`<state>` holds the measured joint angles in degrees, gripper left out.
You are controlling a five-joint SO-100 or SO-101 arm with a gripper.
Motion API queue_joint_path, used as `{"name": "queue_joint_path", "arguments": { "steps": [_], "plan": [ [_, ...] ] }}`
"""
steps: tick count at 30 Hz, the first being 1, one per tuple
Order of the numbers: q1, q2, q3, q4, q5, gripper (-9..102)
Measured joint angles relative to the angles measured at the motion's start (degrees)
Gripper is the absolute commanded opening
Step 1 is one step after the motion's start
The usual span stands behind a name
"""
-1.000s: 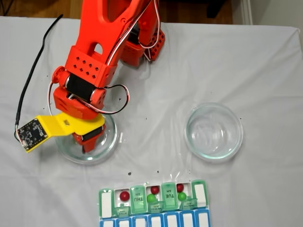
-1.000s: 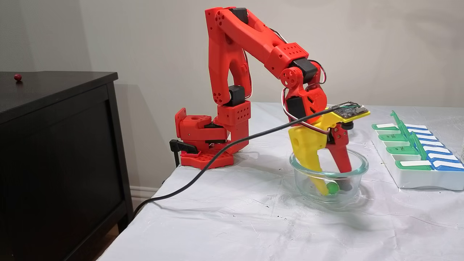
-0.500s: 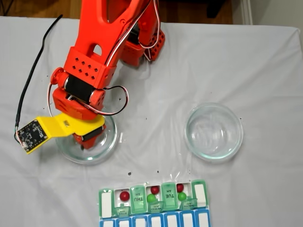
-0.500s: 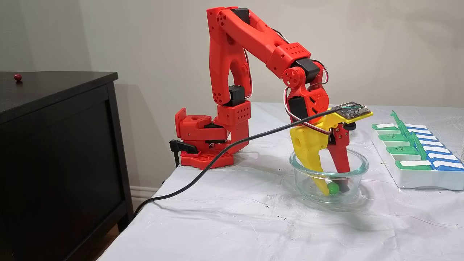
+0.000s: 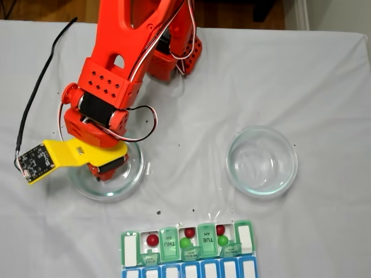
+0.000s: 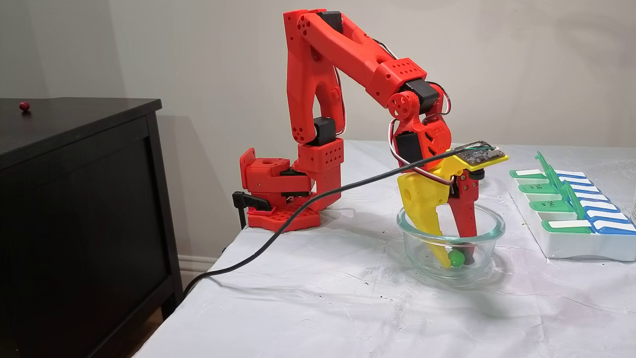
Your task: Sort medicines into box.
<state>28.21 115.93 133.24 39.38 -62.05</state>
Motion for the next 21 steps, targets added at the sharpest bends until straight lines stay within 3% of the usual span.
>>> {"name": "queue_joint_path", "arguments": {
  "steps": [10, 15, 21],
  "plan": [
    [-2.46, 9.49, -0.35, 4.13, 14.85, 0],
    [-4.83, 14.94, -8.26, 9.05, 25.31, 0],
    [-11.43, 12.39, -16.70, 6.86, 36.12, 0]
  ]
}}
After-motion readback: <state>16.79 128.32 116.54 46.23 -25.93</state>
